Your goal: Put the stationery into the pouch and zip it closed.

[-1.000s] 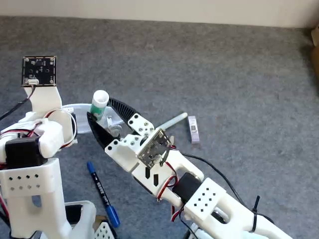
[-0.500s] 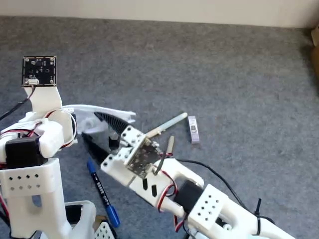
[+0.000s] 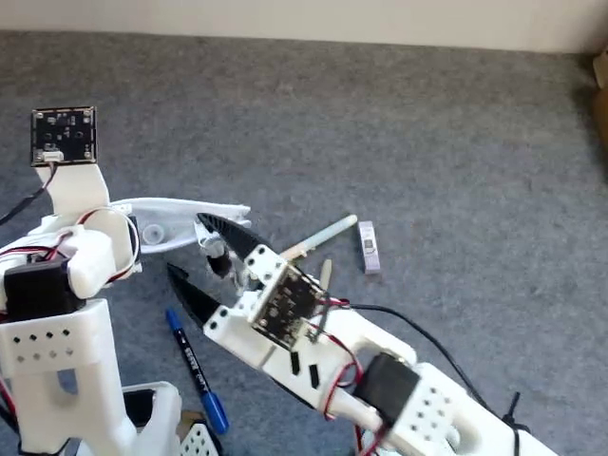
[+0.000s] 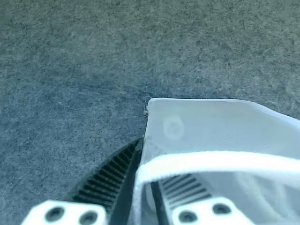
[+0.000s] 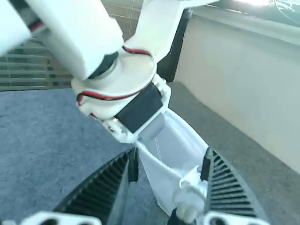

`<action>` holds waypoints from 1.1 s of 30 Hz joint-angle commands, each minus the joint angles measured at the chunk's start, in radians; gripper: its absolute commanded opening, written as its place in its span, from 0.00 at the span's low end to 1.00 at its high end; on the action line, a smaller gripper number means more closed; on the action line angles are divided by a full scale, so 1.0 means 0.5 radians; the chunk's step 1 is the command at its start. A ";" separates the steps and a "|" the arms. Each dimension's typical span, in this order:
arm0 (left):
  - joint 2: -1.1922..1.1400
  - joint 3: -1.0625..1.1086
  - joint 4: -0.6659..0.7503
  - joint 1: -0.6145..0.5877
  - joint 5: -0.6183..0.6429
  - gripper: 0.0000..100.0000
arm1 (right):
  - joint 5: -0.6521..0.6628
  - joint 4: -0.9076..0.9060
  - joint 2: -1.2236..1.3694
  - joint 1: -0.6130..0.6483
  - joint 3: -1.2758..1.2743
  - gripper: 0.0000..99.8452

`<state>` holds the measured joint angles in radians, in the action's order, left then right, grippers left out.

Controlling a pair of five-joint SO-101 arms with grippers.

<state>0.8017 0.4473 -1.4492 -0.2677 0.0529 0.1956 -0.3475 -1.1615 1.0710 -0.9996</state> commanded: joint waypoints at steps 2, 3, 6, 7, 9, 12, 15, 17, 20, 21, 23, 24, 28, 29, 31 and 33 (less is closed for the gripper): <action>-0.029 -0.075 0.021 -0.103 0.021 0.01 | 0.018 -0.391 -0.210 0.023 0.183 0.20; -0.029 -0.091 0.015 -0.121 0.021 0.01 | 0.015 -0.468 -0.232 0.023 0.176 0.20; -0.026 -0.127 0.015 -0.210 0.025 0.01 | 0.015 -0.628 -0.256 0.023 0.170 0.20; -0.026 -0.133 0.015 -0.238 0.028 0.01 | 0.015 -0.664 -0.256 0.023 0.167 0.20; -0.026 -0.133 0.015 -0.269 0.037 0.01 | -0.012 -0.717 -0.253 0.023 0.161 0.20; -0.026 -0.130 0.015 -0.269 0.095 0.01 | -0.172 -0.821 -0.253 0.020 0.121 0.20; -0.026 -0.133 0.021 -0.269 0.098 0.01 | -0.276 -0.974 -0.253 0.026 0.112 0.20; -0.026 -0.133 0.025 -0.296 0.098 0.01 | -0.334 -1.030 -0.250 0.038 0.112 0.20; -0.026 -0.133 0.028 -0.416 0.098 0.01 | -0.362 -1.066 -0.250 0.130 0.109 0.20; -0.026 -0.133 0.031 -0.450 0.110 0.01 | -0.362 -1.088 -0.250 0.161 0.109 0.20; -0.026 -0.133 0.031 -0.496 0.157 0.01 | -0.362 -1.128 -0.250 0.207 0.109 0.20; -0.026 -0.137 0.031 -0.511 0.166 0.01 | -0.362 -1.143 -0.247 0.216 0.106 0.20; -0.026 -0.152 0.031 -0.578 0.166 0.01 | -0.365 -1.125 -0.094 0.216 0.041 0.20; -0.026 -0.170 0.025 -0.612 0.166 0.01 | -0.368 -1.085 -0.014 0.216 0.032 0.20; -0.026 -0.210 0.015 -0.698 0.166 0.01 | -0.448 -0.999 0.173 0.216 0.032 0.20; -0.026 -0.235 0.015 -0.766 0.169 0.01 | -0.540 -0.974 0.379 0.213 0.041 0.20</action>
<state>0.7848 0.4012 -1.4492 -0.5946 0.1235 -0.0222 -0.8753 -1.1001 1.1661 -0.9920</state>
